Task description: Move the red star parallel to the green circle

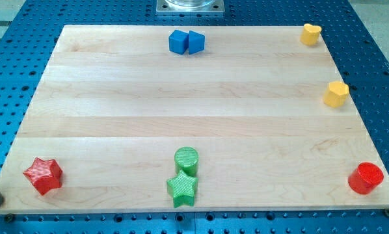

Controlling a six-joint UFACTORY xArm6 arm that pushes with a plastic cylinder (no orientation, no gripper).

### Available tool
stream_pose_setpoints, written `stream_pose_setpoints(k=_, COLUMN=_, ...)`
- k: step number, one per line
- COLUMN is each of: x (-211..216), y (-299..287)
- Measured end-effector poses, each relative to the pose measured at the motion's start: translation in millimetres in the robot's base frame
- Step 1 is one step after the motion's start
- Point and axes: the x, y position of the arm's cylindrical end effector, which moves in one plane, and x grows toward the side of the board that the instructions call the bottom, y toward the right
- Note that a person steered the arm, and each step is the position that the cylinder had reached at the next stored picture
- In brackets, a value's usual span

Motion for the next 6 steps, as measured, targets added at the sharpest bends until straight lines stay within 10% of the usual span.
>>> stream_pose_setpoints(k=6, x=-103.4, y=57.4)
